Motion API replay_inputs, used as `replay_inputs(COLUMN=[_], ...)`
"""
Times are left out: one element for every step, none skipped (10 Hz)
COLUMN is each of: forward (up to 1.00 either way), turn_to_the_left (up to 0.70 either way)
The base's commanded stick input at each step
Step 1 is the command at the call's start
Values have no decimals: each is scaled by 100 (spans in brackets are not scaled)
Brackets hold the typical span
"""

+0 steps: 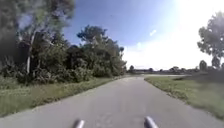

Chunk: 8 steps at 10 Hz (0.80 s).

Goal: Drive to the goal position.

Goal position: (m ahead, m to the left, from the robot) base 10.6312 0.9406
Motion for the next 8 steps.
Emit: replay_inputs(forward=[70,70,70,70,70,70,70,70], turn_to_the_left=[0,0,0,0,0,0,0,0])
